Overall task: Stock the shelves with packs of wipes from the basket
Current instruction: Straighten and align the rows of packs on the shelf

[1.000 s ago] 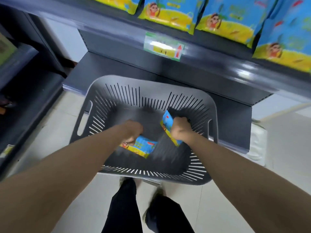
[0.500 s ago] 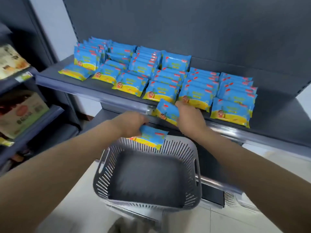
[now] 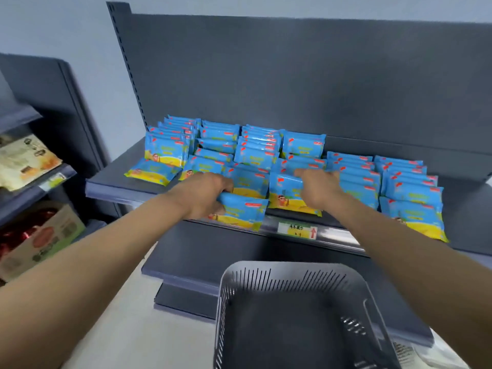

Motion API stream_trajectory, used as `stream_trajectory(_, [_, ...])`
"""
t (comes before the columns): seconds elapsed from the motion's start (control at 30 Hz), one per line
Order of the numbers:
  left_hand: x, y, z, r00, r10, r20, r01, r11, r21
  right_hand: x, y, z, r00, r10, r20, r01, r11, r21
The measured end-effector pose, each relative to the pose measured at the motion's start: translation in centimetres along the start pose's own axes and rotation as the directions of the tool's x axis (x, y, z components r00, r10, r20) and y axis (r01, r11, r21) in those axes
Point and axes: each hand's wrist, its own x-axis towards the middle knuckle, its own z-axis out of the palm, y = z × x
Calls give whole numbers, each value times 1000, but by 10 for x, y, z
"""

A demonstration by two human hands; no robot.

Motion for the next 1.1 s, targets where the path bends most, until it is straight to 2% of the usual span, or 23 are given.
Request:
stream_trajectory(0.17, [17, -54, -10, 996, 86, -37, -87, 996, -17, 25, -16, 18, 985, 159, 74, -154, 986, -62])
stream_trajectory(0.4, [42, -81, 5, 987, 158, 5, -156, 980, -126, 31, -28, 36, 956, 289, 59, -276, 947, -168])
stream_trajectory(0.6, [50, -77, 10, 988, 154, 7, -151, 973, -175, 35, -25, 38, 953, 302, -2, -291, 918, -268])
stream_trajectory(0.77, [44, -81, 9, 992, 117, -36, -122, 979, -163, 43, -22, 36, 949, 309, -68, -316, 916, -249])
stream_trajectory(1.1, [20, -95, 21, 997, -37, -68, 27, 989, -142, 50, -45, 42, 976, 191, -104, -209, 956, -206])
